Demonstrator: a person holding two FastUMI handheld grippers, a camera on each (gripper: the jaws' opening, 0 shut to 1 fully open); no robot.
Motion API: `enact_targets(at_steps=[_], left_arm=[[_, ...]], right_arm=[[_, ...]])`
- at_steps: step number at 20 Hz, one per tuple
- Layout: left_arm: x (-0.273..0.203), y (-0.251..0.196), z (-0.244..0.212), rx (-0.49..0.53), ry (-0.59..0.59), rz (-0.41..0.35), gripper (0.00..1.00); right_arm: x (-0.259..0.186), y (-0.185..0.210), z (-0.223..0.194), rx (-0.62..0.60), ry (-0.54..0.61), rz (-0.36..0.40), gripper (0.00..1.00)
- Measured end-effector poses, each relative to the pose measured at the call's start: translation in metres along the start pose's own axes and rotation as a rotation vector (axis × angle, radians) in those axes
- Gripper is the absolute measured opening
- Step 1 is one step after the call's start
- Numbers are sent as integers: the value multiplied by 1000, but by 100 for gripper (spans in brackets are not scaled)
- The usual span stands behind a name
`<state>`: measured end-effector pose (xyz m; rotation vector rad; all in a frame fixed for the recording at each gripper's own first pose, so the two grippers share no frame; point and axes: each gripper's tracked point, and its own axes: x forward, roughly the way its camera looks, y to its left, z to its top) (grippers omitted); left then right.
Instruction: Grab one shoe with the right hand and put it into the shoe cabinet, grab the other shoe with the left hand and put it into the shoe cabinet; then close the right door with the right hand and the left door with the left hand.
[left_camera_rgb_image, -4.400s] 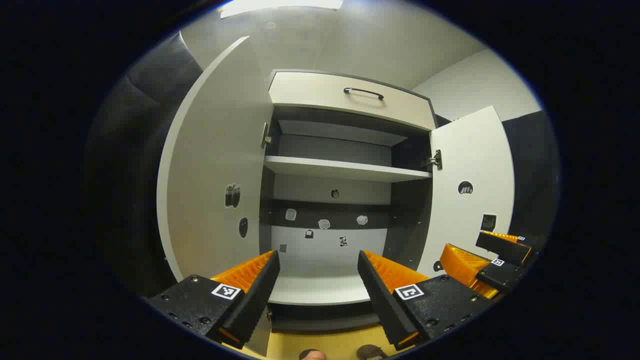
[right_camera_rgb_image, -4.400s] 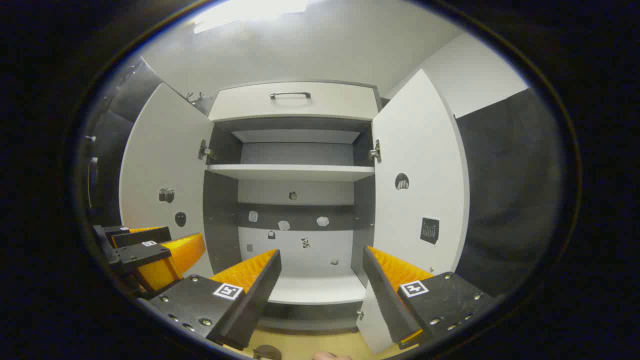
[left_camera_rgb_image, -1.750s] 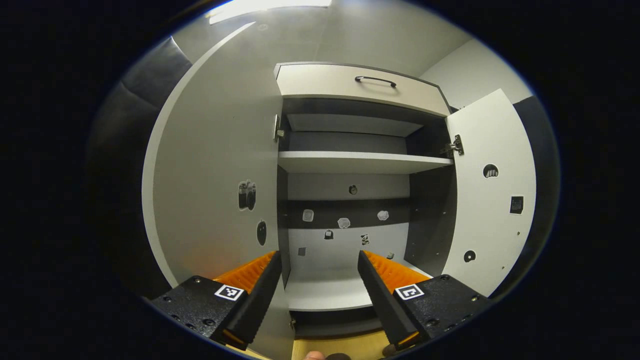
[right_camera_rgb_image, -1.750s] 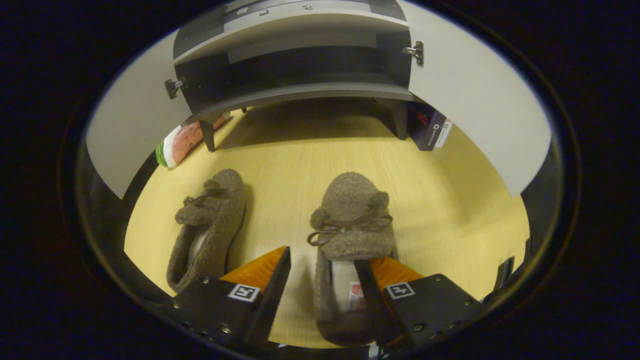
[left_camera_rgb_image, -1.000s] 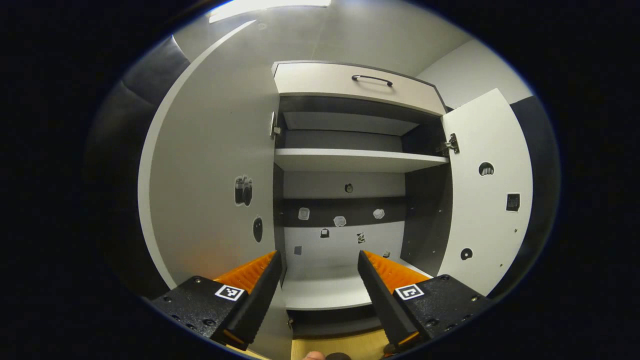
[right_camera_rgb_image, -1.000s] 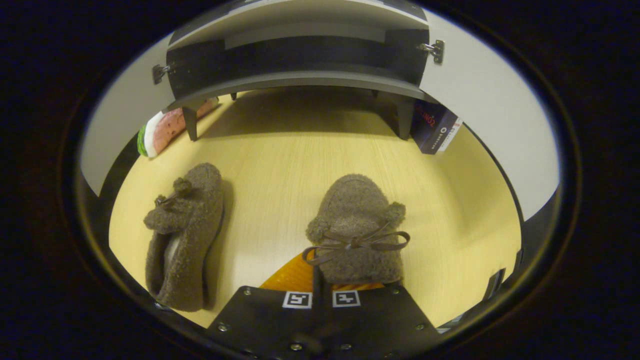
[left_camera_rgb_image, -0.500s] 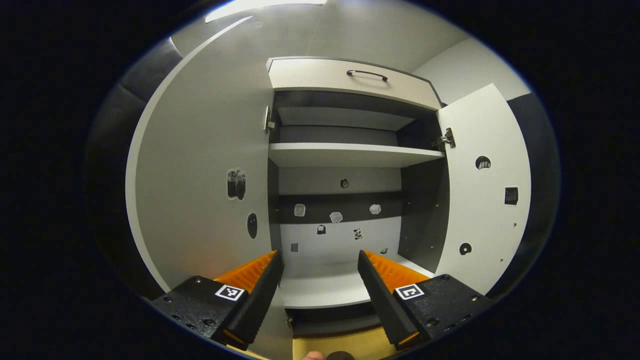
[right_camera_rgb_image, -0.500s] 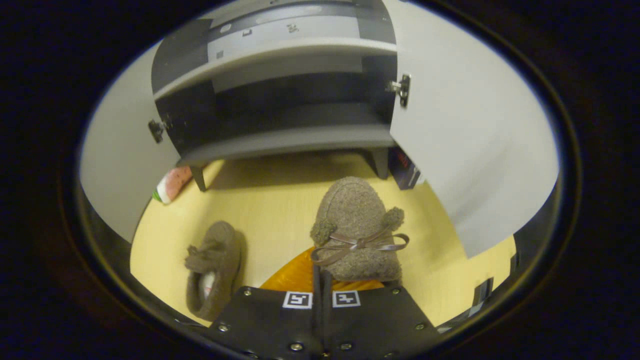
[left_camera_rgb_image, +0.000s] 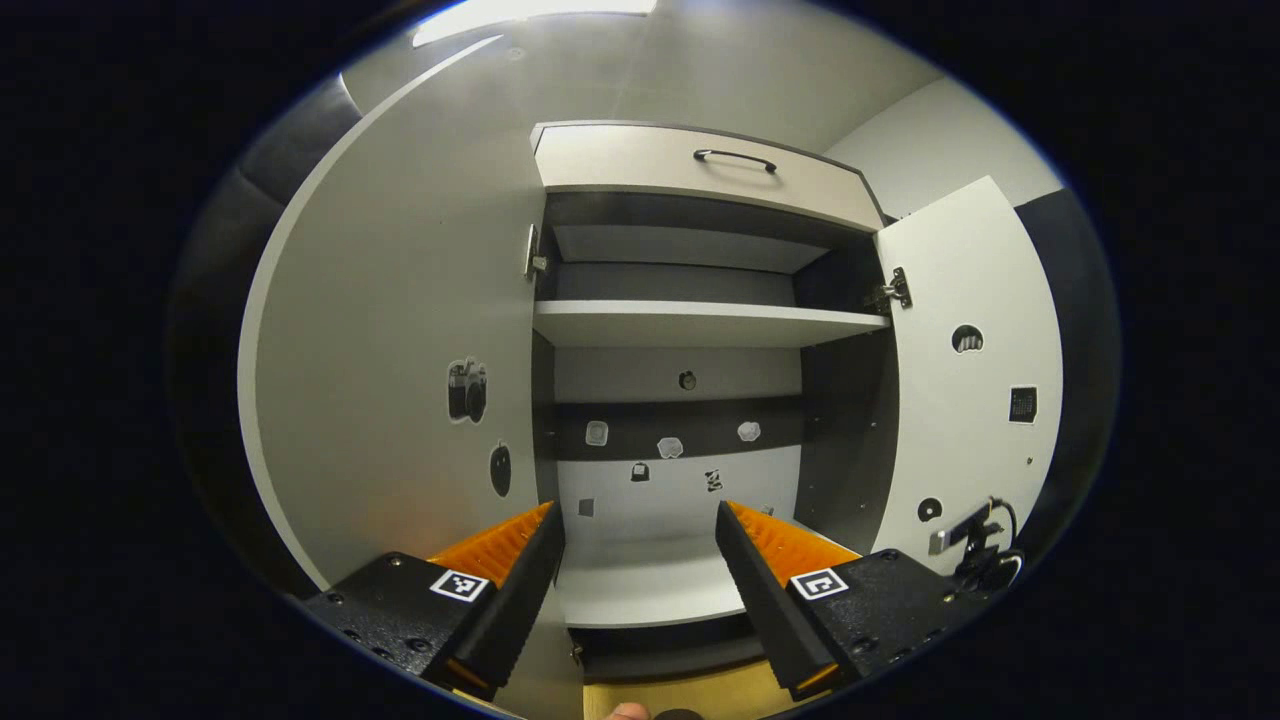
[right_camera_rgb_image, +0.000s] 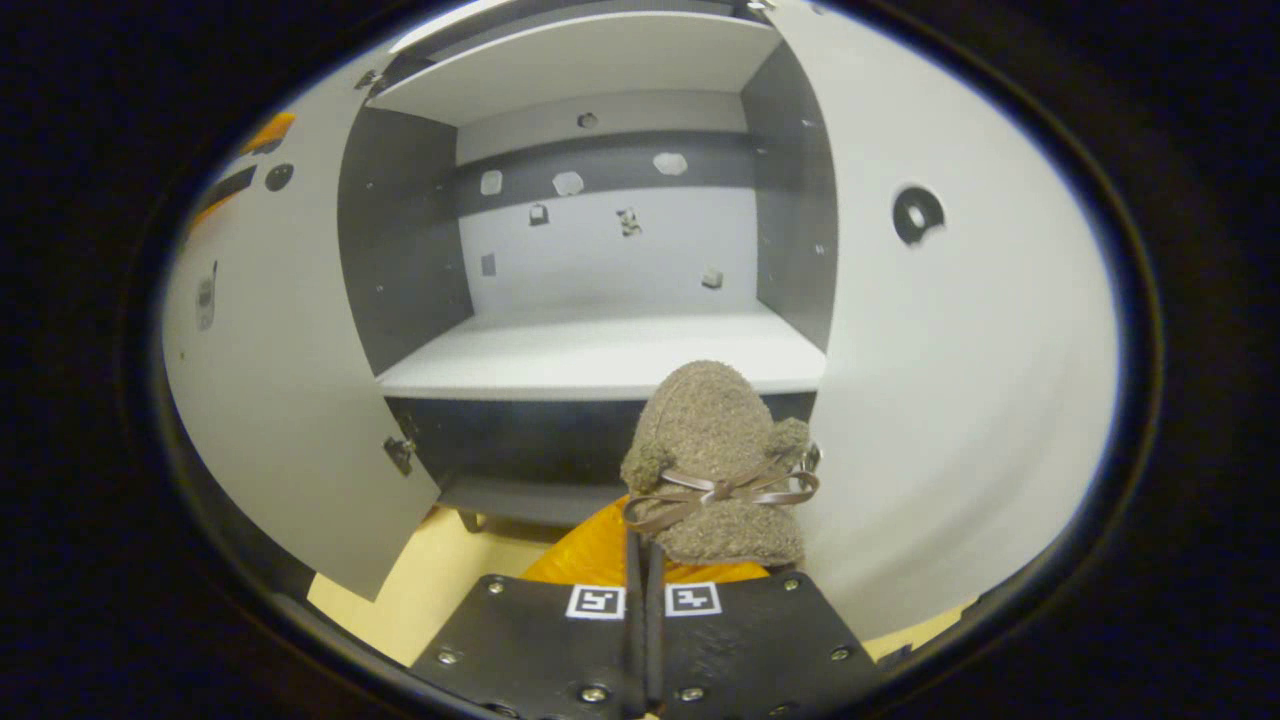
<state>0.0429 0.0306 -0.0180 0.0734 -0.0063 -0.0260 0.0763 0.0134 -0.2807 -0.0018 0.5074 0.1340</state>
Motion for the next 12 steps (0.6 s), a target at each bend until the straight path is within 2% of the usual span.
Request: enact_targets(at_steps=[6, 12], left_arm=[[7, -1, 6, 9, -14, -17, 94], [11, -5, 14, -2, -31, -31, 94]], right_arm=[[27, 6, 92, -83, -102, 15, 0], [83, 1, 144, -97, -85, 9, 1]])
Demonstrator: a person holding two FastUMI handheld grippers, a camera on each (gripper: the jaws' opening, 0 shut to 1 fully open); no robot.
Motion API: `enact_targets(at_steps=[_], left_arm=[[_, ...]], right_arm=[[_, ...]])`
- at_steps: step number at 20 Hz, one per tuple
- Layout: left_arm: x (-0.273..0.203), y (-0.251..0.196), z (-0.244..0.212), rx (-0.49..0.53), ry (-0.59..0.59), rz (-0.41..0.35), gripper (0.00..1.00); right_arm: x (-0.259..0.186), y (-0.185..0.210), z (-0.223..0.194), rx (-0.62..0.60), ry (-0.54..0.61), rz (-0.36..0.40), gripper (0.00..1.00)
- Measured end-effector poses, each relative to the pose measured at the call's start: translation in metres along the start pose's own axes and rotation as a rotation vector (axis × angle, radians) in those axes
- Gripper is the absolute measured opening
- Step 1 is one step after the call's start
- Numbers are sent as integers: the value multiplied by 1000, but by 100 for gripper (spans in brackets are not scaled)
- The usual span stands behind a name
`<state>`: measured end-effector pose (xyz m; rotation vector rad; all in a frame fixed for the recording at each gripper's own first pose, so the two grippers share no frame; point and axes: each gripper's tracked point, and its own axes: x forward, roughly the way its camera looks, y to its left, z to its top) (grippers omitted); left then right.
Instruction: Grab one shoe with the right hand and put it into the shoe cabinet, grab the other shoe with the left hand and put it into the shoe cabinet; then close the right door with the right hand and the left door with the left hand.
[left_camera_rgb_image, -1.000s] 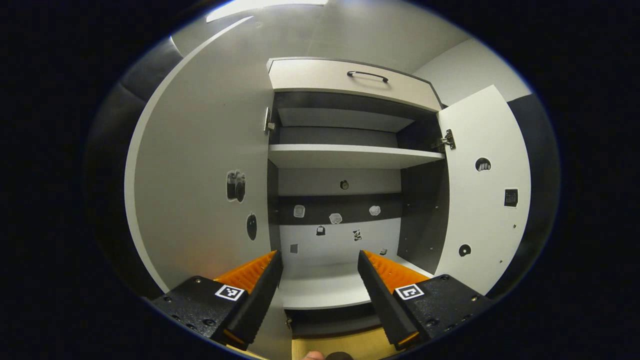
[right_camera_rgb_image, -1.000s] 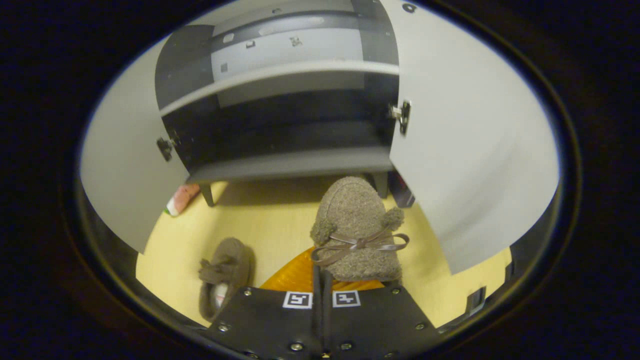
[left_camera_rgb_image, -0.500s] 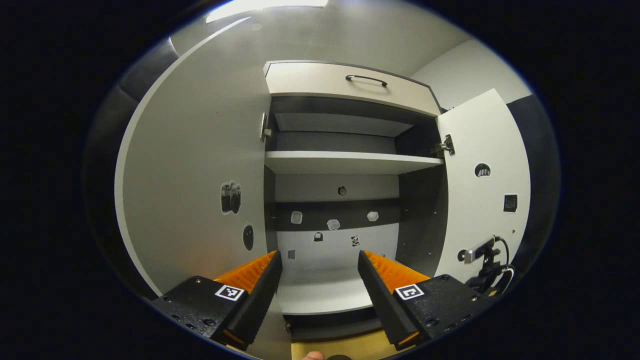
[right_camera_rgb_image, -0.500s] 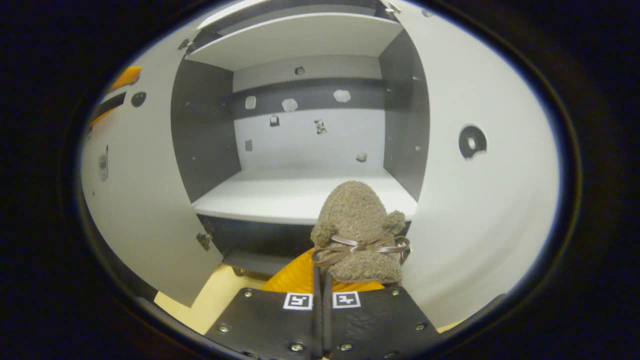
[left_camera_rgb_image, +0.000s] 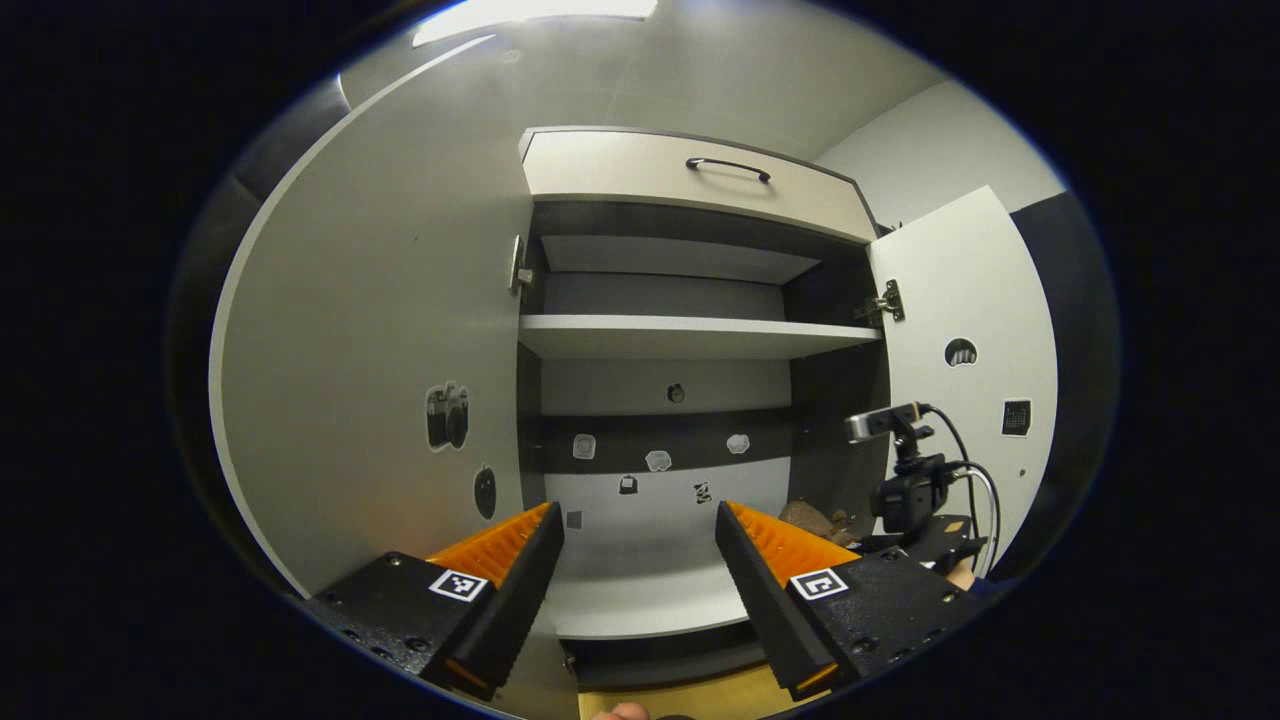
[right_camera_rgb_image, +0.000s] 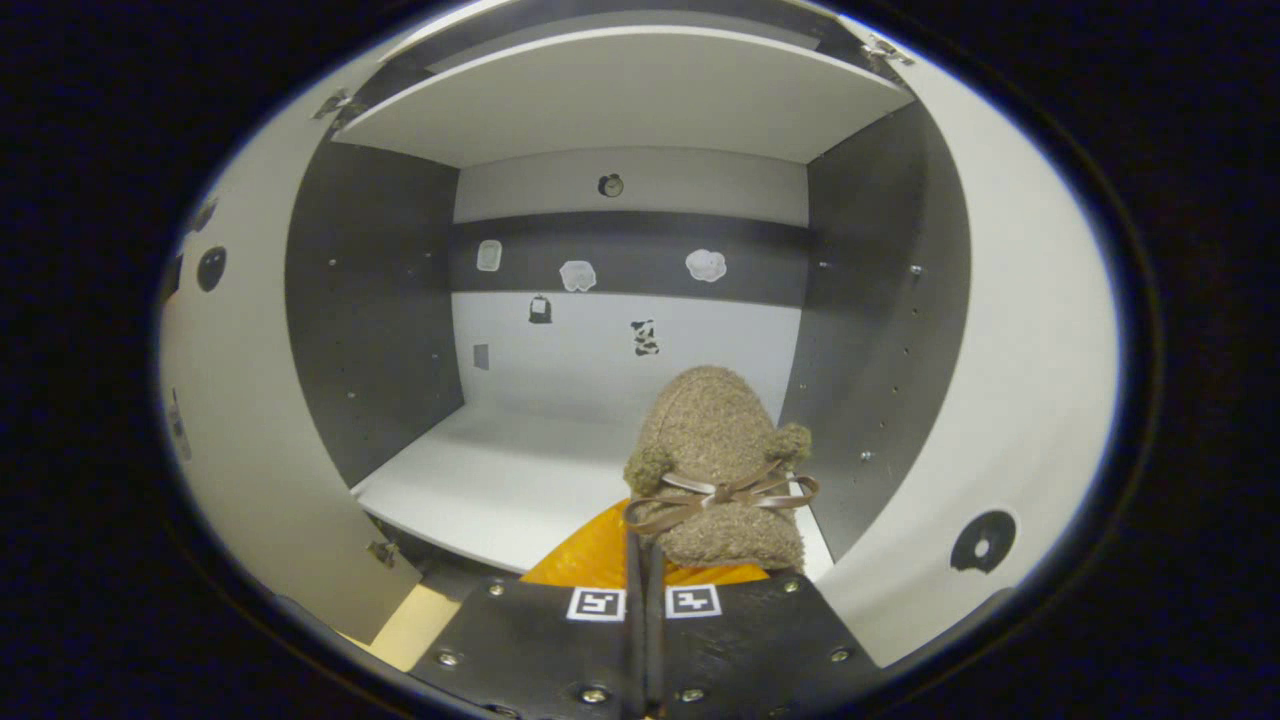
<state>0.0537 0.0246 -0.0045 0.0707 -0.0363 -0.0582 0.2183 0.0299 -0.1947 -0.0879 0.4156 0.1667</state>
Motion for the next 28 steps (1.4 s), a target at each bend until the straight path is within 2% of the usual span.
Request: enact_targets(at_steps=[4, 9, 17, 23, 24, 26, 27, 28], left_arm=[[8, -2, 1, 0, -6, -7, 94], [19, -2, 1, 2, -13, -1, 94], [26, 3, 5, 4, -27, 25, 94], [21, 4, 7, -2, -31, 33, 94], [21, 4, 7, 0, -29, 35, 94], [19, 4, 6, -3, -25, 34, 94], [19, 4, 6, -7, -26, 34, 94], [18, 4, 7, -11, -27, 34, 94]], right_arm=[[42, -9, 6, 32, 32, -6, 1], [90, -17, -17, 21, 101, -47, 0], [134, -14, -30, 28, 148, -33, 1], [147, -7, -44, 7, 181, -22, 2], [139, -8, -41, 4, 181, -24, 8], [139, -7, -39, 2, 174, -17, 37], [136, -5, -39, 4, 176, -10, 41], [132, -6, -38, 1, 176, -13, 55]])
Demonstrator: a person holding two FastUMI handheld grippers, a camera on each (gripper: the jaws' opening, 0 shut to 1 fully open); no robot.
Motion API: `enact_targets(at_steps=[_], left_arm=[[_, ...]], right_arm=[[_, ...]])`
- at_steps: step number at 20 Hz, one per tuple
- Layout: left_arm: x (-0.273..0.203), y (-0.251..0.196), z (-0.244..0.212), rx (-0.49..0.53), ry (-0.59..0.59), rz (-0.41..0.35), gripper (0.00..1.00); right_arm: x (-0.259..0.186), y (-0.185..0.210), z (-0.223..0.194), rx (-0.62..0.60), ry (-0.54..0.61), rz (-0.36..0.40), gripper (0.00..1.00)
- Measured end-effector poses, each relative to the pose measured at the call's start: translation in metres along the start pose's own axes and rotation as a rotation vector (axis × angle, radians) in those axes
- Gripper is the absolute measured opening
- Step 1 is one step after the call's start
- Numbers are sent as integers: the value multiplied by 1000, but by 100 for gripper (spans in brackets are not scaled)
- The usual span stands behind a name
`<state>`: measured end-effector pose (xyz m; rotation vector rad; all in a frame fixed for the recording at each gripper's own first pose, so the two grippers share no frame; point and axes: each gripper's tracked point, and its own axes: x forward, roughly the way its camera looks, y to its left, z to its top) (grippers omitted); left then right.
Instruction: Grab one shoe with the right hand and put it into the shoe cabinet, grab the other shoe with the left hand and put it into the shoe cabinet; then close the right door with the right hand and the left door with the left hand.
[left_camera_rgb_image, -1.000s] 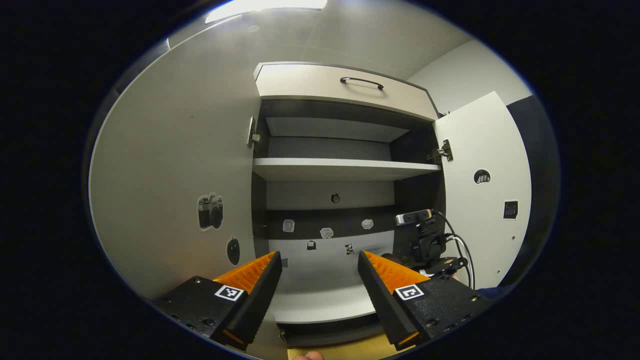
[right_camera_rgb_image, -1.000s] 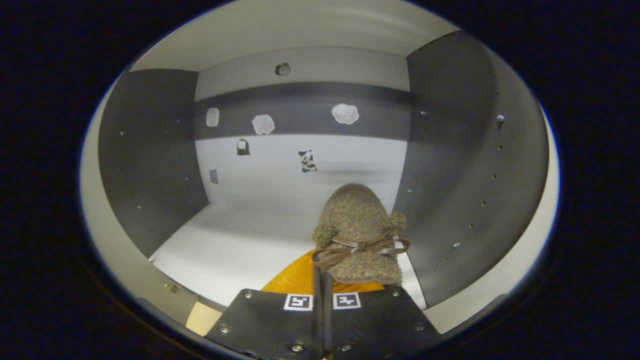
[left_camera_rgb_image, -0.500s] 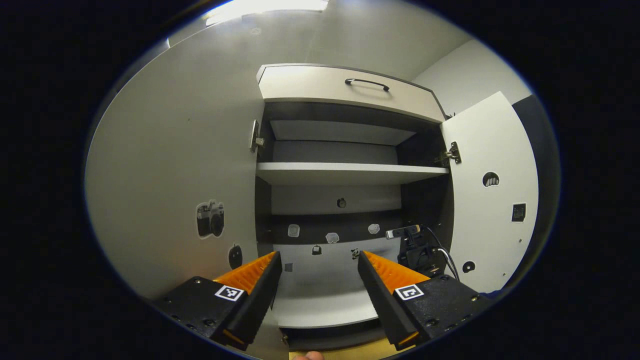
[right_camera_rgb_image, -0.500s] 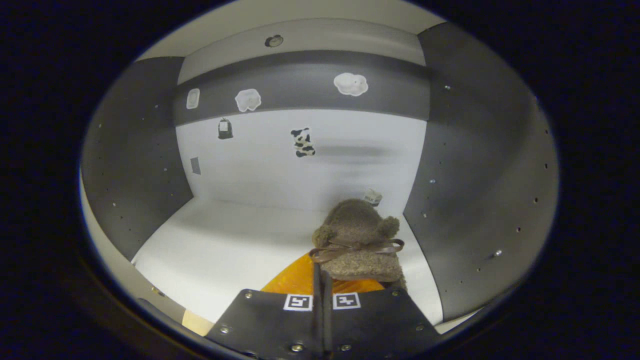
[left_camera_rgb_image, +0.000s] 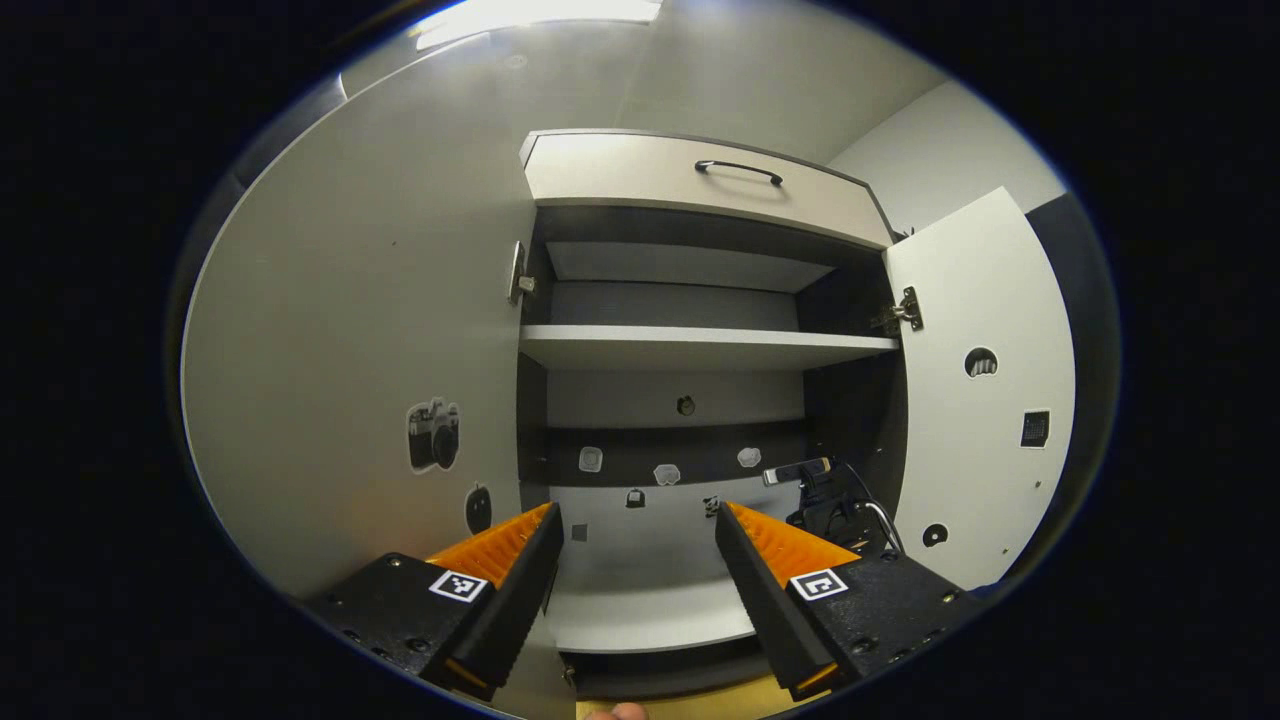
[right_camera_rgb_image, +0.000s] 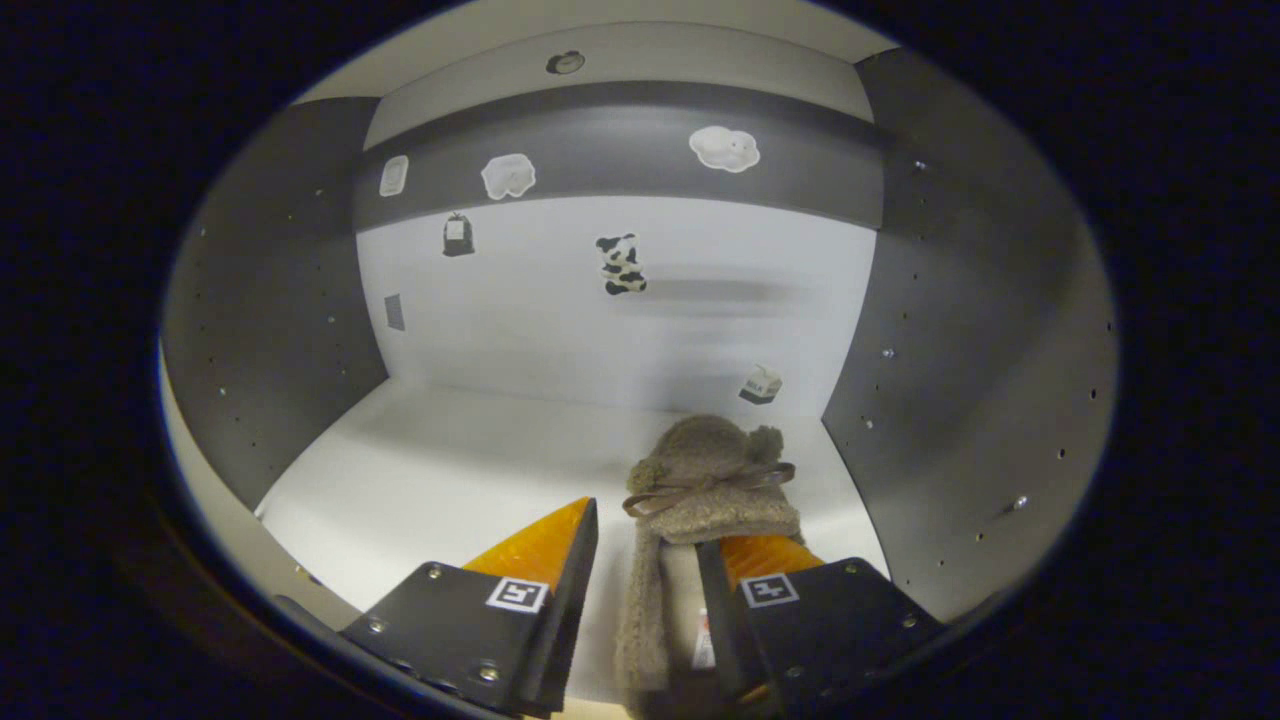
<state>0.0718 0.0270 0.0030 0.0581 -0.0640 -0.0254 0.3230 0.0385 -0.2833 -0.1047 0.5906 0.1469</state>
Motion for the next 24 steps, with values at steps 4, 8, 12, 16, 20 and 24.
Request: enact_targets(at_steps=[4, 8, 12, 16, 20, 24], left_arm=[[-4, 0, -1, -20, 9, 0, 94], [-9, 0, -7, -44, 34, 2, 95], [-16, -6, -13, -52, 39, -19, 95], [-23, -19, -31, -47, 85, -45, 95], [-28, -32, -61, -38, 144, -77, 95], [-38, -36, -101, -27, 212, -75, 95]], right_arm=[[-31, 1, 6, -8, -39, 5, 56], [-91, 6, 31, -23, -159, 8, 56], [-168, 18, 61, 16, -285, 43, 55], [-239, 23, 79, 32, -393, 50, 53], [-299, 15, 87, 40, -488, 29, 53], [-339, 2, 92, 48, -550, -25, 53]])
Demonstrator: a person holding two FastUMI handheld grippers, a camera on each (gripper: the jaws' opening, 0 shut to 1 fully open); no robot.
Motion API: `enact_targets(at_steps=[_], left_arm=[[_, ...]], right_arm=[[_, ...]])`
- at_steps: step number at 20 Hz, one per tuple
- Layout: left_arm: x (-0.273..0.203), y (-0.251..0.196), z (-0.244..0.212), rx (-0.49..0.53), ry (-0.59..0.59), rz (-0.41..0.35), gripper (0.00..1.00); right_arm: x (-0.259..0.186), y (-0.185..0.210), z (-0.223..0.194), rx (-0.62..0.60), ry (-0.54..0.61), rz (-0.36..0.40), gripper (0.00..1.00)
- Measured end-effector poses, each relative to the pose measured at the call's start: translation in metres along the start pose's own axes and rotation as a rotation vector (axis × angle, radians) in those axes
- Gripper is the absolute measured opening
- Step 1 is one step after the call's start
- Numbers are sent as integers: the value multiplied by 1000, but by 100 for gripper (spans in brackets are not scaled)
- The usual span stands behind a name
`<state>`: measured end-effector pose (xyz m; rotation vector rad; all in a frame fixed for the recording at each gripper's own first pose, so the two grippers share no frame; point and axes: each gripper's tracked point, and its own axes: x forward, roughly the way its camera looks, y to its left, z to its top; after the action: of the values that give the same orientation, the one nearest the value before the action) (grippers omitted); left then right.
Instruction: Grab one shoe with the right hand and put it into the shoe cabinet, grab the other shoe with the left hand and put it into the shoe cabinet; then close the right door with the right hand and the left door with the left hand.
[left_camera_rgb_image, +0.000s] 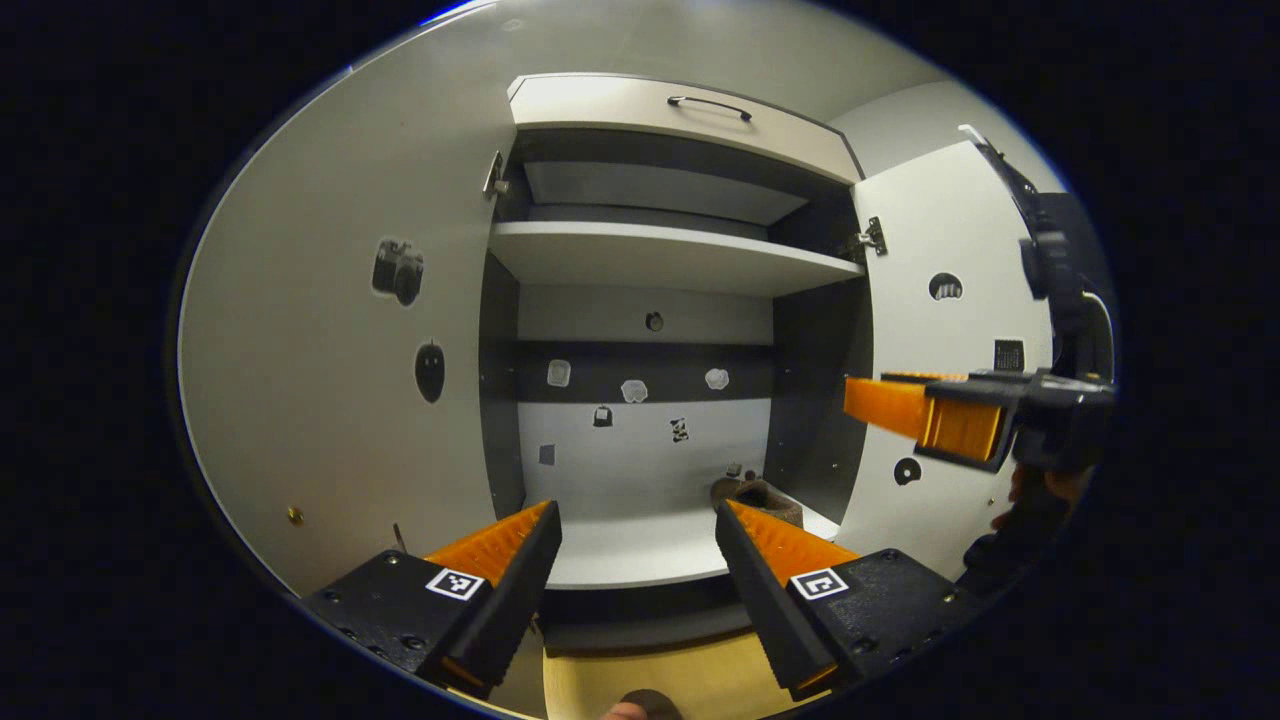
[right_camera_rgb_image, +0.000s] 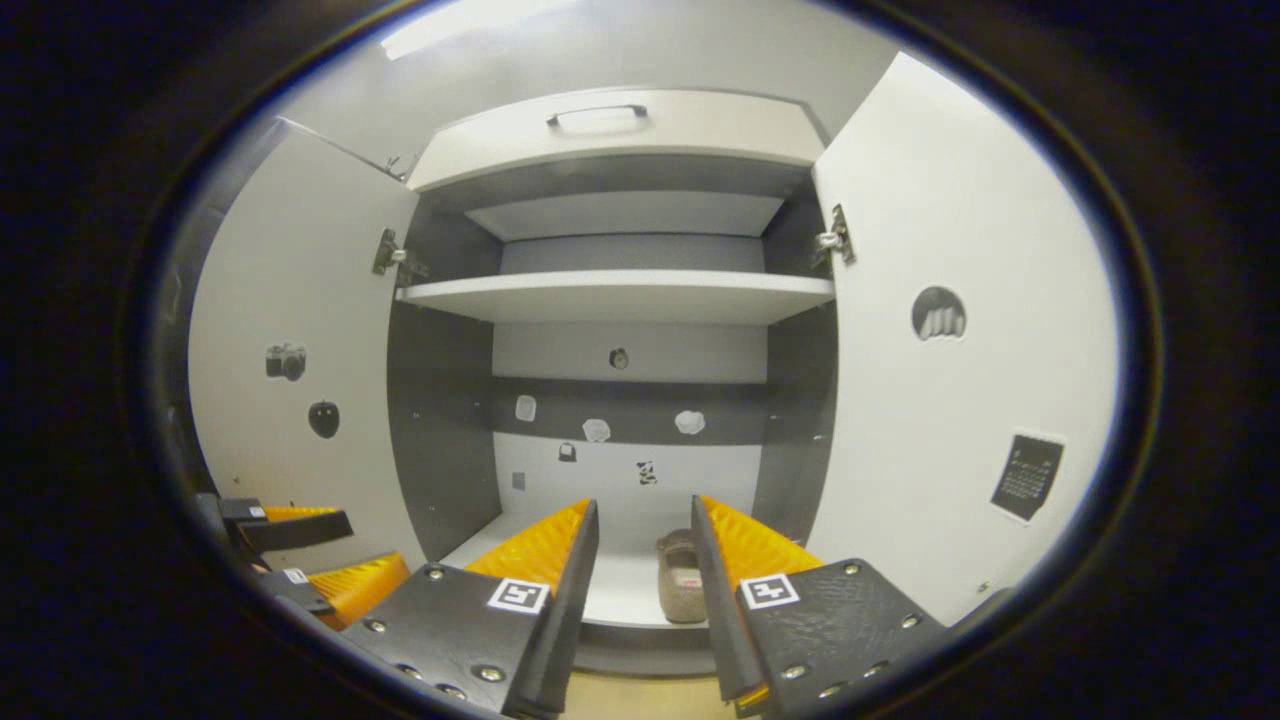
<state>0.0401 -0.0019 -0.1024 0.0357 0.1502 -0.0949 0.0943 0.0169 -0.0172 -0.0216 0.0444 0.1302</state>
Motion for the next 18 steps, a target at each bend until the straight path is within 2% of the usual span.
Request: enact_targets(at_steps=[6, 9, 11, 13, 14, 15, 18], left_arm=[[-6, -16, -101, -42, 230, -27, 96], [-7, -12, -154, -34, 341, -14, 96], [-11, -10, -197, -44, 425, -5, 96], [-18, -7, -240, -42, 515, -3, 96], [-23, -4, -258, -43, 561, -4, 97], [-26, -5, -277, -49, 600, -5, 97], [-41, -7, -327, -77, 705, -26, 97]], right_arm=[[-37, -2, 22, -3, -41, -5, 55], [-52, -7, 34, -20, -73, -23, 53], [-62, -9, 37, -22, -80, -27, 56], [-68, -11, 43, -22, -91, -33, 61], [-70, -12, 45, -20, -99, -39, 69], [-73, -15, 46, -18, -106, -50, 66], [-77, -21, 50, -22, -122, -71, 82]])
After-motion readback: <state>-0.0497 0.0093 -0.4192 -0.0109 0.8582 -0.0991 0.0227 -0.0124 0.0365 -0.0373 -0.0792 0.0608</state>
